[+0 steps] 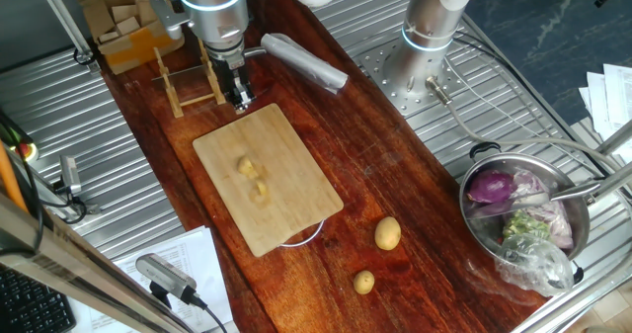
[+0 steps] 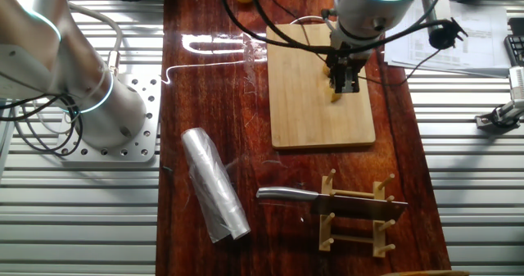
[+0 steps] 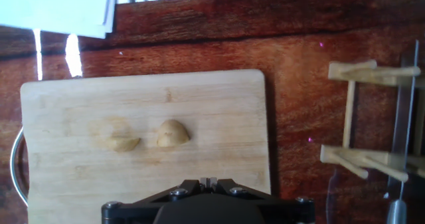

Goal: Chop the potatoes

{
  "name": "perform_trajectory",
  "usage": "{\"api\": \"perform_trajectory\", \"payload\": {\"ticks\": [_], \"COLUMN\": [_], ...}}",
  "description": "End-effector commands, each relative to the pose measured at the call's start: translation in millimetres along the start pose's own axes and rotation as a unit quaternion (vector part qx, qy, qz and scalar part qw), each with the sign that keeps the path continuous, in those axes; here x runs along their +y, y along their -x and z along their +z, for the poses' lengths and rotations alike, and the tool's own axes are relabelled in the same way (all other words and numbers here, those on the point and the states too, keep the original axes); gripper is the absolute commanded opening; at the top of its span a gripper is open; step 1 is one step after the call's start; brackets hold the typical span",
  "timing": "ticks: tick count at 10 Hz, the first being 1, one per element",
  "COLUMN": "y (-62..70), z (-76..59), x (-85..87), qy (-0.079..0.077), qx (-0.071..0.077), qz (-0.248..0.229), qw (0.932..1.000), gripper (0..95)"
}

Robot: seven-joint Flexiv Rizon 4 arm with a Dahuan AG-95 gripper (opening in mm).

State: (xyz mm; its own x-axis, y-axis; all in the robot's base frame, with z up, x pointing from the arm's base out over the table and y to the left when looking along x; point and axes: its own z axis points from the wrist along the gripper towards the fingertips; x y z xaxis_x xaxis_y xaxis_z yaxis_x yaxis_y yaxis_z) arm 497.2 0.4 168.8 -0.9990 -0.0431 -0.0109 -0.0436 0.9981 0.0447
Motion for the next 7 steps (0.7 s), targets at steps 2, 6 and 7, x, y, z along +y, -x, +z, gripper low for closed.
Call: {"api": "perform_trajectory", "payload": {"ticks": [2,6,7], "y": [1.6,1.6,1.6], "z": [0.3,0.3,0.3], "x": [0.3,0.3,0.3], "qy": [0.011,0.001,0.001], "qx": [0.003,0.01,0.012], "qz": [0.009,-0.002,-0.002], "qw": [0.9999,0.9999,0.9999], "gripper": [0.0,0.0,0.0]}}
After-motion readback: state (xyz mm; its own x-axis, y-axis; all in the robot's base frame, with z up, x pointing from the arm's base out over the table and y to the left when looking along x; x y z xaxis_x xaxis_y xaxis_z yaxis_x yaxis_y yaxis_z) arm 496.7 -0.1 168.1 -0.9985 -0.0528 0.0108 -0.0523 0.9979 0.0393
